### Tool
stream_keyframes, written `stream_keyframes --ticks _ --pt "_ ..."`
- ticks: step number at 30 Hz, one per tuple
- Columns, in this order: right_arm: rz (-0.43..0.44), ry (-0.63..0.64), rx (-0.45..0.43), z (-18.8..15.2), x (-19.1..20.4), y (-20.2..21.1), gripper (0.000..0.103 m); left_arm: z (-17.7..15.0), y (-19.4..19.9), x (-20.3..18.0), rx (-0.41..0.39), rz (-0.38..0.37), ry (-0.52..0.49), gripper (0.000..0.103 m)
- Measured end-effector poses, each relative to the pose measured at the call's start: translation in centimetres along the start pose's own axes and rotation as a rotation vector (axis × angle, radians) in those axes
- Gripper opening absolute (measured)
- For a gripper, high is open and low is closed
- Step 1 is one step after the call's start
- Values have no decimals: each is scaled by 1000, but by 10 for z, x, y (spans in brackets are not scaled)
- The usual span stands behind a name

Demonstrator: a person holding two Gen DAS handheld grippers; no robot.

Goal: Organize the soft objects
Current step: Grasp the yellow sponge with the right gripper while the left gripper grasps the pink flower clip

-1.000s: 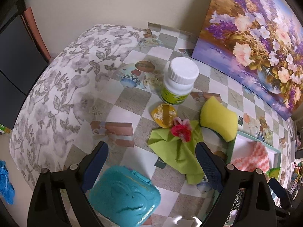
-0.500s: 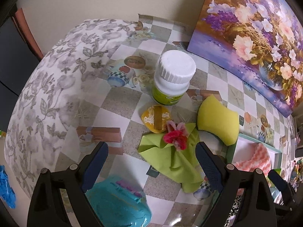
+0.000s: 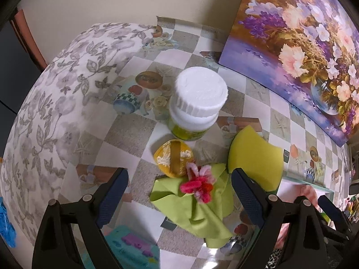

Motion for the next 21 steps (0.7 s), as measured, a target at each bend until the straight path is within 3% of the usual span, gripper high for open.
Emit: stream_keyframes --ticks 16,21 --pt "4 -4 20 2 -3 -12 103 -3 -12 -6 20 -13 -6 92" --pt "13 19 20 0 4 -15 103 -6 -17 -9 31 -11 -20 80"
Point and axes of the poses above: each gripper's, at about its wrist camera, not at the fingertips, and y roughly against the way its jaws point, x to its left, z to its top, the point moved 7 cm from there along -y, roughly the way its jaws point, and after that the axes turned 6 degrees about -z, right-handed, at the moved point
